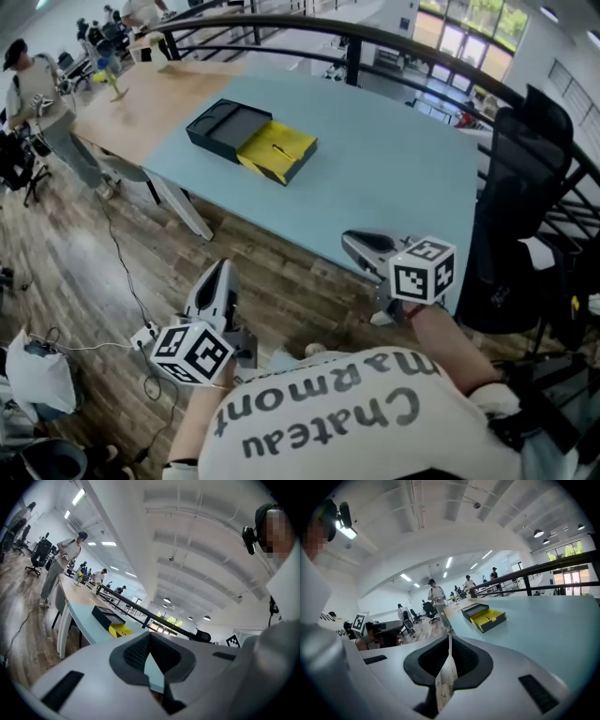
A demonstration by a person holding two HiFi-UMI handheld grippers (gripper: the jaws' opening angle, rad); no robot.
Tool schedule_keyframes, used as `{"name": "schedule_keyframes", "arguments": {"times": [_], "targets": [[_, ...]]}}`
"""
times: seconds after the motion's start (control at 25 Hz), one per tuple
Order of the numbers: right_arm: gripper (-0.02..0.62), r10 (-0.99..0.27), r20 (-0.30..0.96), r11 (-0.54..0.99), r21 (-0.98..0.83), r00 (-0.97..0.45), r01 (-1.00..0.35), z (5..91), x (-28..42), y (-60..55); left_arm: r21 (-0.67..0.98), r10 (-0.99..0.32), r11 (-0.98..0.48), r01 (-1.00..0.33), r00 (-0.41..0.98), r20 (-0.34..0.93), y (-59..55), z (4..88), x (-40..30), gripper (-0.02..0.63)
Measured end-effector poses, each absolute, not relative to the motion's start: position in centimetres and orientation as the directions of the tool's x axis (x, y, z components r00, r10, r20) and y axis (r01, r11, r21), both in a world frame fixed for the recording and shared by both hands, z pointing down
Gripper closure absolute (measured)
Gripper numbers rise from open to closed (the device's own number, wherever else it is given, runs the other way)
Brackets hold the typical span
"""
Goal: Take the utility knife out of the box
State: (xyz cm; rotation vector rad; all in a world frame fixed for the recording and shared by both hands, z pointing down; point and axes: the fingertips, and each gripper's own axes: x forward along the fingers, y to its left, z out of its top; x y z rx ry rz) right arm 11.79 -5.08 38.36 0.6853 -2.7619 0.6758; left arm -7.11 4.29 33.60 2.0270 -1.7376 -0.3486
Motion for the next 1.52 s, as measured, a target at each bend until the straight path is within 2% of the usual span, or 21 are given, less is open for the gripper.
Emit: {"name": "schedule_keyframes", "arguments": {"times": [0.44,0.68,1.12,1.52], "targets": [[0.549,-0.319,0.308,0.761,-0.48,-0.896,-0.436,42.1,11.2,-9.1,0.476,-0.967,-0.085,-0.875,0.187,0.172,0.2,35.9,-5.0,0.603],[0.549,-0.284,0.365,0.762,-0.475,-0.886,-0.44,43.6,10.8,-10.1,0.505,-0.958,-0.076,-0.86,0.204,0.203,-1.4,36.9,-4.7,0.603],[0.549,-0.298,0.398,0.723,-0.499,-0.868,-0.478,46.3,8.7,-13.9,0.526,-0.93,-0.099,-0.845,0.266,0.252,-6.6,40.1,-6.4,0.603],[0.549,-0.361,0.41,0.656,-0.527,-0.838,-0.54,46.6,3.7,-21.2,0.553,-0.878,-0.191,-0.811,0.393,0.273,-17.0,39.9,-10.9,0.603]]}}
